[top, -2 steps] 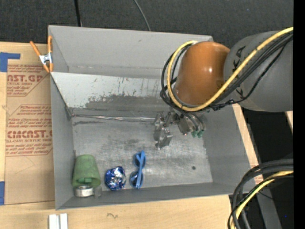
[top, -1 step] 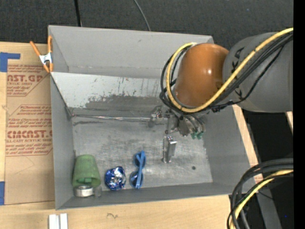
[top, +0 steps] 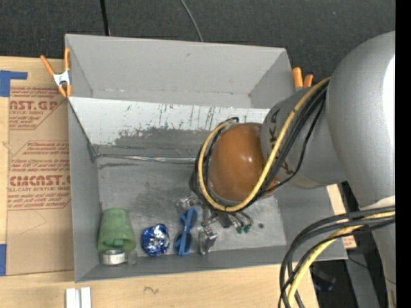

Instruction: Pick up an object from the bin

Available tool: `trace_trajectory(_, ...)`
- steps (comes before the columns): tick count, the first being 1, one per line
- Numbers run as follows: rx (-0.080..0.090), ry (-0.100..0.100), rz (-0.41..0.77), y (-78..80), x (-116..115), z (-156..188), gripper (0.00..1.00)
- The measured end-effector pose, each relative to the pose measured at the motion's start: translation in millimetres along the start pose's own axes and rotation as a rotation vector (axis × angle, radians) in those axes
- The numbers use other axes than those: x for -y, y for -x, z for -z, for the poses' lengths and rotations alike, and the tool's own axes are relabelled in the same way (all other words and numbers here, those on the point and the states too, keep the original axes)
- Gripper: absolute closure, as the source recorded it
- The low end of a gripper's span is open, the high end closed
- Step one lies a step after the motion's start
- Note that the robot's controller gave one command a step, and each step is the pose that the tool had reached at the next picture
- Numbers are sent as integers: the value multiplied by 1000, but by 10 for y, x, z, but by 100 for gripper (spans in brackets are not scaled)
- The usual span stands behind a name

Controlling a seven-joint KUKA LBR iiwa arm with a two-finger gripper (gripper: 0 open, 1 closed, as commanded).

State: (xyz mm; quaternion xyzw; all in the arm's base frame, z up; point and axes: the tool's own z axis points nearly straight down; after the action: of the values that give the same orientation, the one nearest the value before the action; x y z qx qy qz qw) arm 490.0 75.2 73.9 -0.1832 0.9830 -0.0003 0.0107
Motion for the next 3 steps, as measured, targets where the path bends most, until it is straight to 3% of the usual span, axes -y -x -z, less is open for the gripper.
trace_trajectory(1, -15, 4, -1, -44, -13, -27, 100)
trace_trajectory(2, -16, 4, 323, -190, 868, 1407, 100)
trace_trajectory(3, -18, 9, 325, -188, 844, 1383, 0)
